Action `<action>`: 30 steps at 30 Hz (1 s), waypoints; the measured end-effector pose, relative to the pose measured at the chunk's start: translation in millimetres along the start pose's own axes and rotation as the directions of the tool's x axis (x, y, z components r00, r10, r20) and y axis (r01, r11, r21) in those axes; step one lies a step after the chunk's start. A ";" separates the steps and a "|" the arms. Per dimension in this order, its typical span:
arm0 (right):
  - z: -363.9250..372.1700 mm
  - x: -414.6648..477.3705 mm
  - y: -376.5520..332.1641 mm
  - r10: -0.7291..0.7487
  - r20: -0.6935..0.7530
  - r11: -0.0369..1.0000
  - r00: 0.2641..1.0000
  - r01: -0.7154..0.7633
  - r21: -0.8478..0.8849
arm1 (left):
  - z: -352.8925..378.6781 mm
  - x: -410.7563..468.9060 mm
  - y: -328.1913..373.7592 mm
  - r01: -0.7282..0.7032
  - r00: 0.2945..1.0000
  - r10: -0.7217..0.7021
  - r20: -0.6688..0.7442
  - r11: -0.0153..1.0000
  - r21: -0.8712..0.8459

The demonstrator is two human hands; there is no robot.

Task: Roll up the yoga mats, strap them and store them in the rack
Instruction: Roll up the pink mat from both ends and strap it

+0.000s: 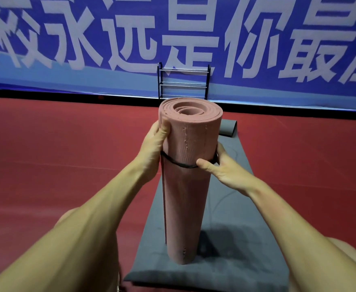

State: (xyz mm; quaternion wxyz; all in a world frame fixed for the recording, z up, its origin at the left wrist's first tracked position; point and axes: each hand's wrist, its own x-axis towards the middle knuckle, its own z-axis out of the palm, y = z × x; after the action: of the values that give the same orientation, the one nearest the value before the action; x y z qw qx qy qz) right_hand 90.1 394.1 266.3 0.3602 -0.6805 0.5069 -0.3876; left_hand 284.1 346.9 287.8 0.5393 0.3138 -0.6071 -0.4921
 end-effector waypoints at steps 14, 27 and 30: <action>-25.9 -5.4 7.7 0.020 0.007 1.000 1.000 -0.020 -0.024 | -6.0 -12.9 -42.9 0.122 0.932 -0.231 0.278 0.926 0.357; 10.1 -5.5 39.1 0.304 0.173 0.941 0.937 -0.267 -0.208 | -24.1 -11.8 -37.6 0.268 0.850 -0.386 0.359 0.903 0.337; 13.1 -3.3 39.6 0.287 0.165 0.949 0.944 -0.256 -0.186 | -23.1 -14.7 -42.8 0.249 0.912 -0.314 0.264 0.935 0.252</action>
State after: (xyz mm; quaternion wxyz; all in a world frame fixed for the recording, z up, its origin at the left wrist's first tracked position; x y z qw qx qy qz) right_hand 84.9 389.6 225.0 0.4004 -0.6650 0.5890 -0.2248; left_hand 303.2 340.7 241.2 0.3270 0.3760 -0.6791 -0.5390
